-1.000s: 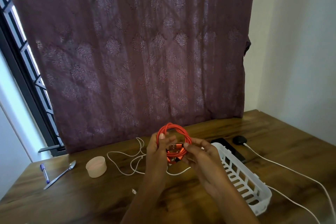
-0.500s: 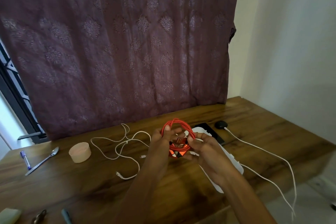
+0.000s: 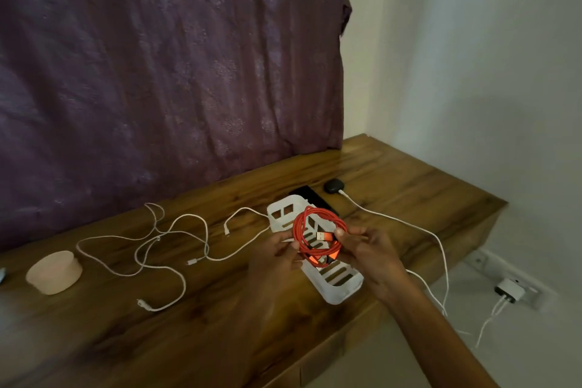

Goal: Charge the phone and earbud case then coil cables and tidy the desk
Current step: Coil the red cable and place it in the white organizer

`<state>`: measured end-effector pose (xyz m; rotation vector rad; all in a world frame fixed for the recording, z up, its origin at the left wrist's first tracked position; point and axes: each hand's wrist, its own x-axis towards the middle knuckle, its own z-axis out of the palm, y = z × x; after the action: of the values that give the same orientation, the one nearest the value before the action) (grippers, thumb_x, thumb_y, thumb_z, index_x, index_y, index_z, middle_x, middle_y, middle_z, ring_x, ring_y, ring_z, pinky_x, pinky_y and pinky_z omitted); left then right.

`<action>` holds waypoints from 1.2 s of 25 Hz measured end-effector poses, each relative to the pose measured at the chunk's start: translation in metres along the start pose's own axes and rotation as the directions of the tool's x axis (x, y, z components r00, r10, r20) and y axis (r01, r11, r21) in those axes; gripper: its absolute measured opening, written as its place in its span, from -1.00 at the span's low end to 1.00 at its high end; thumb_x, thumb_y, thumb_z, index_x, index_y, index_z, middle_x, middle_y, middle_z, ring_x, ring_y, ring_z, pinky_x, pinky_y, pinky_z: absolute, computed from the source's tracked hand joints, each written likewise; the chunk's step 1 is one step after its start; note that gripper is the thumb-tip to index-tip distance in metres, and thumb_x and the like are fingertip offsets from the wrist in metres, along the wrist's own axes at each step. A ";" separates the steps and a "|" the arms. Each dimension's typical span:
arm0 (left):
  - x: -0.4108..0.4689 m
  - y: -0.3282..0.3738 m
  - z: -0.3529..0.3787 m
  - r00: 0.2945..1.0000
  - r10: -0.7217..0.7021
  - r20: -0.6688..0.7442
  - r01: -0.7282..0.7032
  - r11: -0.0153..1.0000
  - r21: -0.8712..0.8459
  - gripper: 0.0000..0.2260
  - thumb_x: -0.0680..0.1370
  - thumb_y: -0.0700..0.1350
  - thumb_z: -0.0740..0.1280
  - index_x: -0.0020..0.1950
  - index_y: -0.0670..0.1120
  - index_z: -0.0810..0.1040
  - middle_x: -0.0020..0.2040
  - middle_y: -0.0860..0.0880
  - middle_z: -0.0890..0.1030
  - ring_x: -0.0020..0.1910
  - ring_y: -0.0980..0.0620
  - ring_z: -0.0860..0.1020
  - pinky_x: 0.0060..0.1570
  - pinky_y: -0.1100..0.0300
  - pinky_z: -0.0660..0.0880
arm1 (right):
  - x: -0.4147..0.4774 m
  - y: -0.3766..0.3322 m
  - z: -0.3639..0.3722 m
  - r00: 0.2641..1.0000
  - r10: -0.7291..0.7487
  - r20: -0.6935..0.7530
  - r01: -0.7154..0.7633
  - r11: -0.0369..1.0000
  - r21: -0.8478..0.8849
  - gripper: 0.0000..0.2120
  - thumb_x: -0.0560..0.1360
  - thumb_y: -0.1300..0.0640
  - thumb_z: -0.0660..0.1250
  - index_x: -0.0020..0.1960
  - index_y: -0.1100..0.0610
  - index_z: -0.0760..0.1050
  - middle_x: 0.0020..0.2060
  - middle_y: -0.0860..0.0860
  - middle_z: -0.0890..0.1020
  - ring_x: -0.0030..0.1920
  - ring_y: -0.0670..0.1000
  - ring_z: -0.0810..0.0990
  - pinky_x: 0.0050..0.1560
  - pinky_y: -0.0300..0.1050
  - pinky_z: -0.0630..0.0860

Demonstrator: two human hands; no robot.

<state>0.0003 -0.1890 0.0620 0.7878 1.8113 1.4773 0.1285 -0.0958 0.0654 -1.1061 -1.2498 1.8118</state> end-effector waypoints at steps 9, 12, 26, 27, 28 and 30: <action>0.076 -0.043 0.040 0.995 0.095 0.000 -0.082 0.860 0.504 -0.76 0.50 -0.19 0.35 0.17 -0.05 0.54 0.17 -0.05 0.59 0.14 0.02 0.54 -0.12 0.33 0.44 | 0.063 0.030 -0.026 0.975 -0.027 -0.219 -0.059 0.925 -0.376 -0.84 0.43 0.18 0.41 -0.13 0.15 0.42 -0.12 0.17 0.67 -0.19 0.05 0.67 -0.13 0.02 0.63; 0.093 -0.063 0.043 0.988 0.152 0.009 -0.128 0.802 0.584 -0.78 0.51 -0.16 0.34 0.14 -0.02 0.54 0.29 -0.04 0.48 0.38 -0.03 0.32 0.14 0.14 0.44 | 0.074 0.040 -0.022 0.974 -0.100 -0.203 -0.067 0.728 -0.682 -0.84 0.46 0.09 0.38 -0.03 0.07 0.43 -0.13 0.03 0.64 -0.16 -0.02 0.65 -0.11 0.03 0.63; 0.101 -0.101 0.044 0.915 0.403 0.025 -0.343 0.744 0.573 -0.81 0.55 -0.21 0.23 0.05 -0.17 0.61 0.22 -0.09 0.57 0.42 0.07 0.08 0.40 -0.01 0.10 | 0.079 0.048 -0.011 0.996 -0.078 -0.033 -0.018 0.175 -0.984 -0.72 0.50 0.14 0.33 0.20 0.13 0.50 0.04 0.06 0.62 -0.04 -0.01 0.63 -0.04 -0.20 0.55; 0.100 -0.100 0.044 0.912 0.410 0.023 -0.348 0.743 0.572 -0.82 0.55 -0.23 0.24 0.05 -0.18 0.62 0.21 -0.11 0.57 0.41 0.05 0.09 0.39 -0.06 0.15 | 0.078 0.049 -0.009 0.998 -0.060 -0.015 -0.008 0.121 -0.993 -0.70 0.50 0.14 0.33 0.21 0.14 0.49 0.03 0.06 0.62 -0.04 -0.01 0.63 -0.03 -0.20 0.55; 0.100 -0.100 0.044 0.910 0.415 0.021 -0.352 0.742 0.571 -0.82 0.54 -0.24 0.25 0.04 -0.20 0.62 0.19 -0.12 0.58 0.40 0.04 0.11 0.38 -0.11 0.19 | 0.076 0.049 -0.008 0.999 -0.048 0.004 0.007 0.073 -0.997 -0.70 0.50 0.15 0.32 0.23 0.15 0.48 0.02 0.06 0.62 -0.04 -0.02 0.63 -0.03 -0.20 0.55; 0.100 -0.101 0.045 0.907 0.421 0.018 -0.356 0.741 0.569 -0.83 0.53 -0.25 0.26 0.03 -0.21 0.62 0.18 -0.15 0.59 0.39 0.01 0.13 0.34 -0.18 0.26 | 0.075 0.050 -0.006 0.998 -0.052 0.035 0.036 0.018 -0.999 -0.69 0.51 0.16 0.30 0.24 0.16 0.45 0.01 0.06 0.63 -0.04 -0.02 0.64 -0.03 -0.19 0.55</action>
<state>-0.0283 -0.1018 -0.0550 1.4822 2.3158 1.2360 0.0997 -0.0446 -0.0036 -1.6841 -2.6933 0.4731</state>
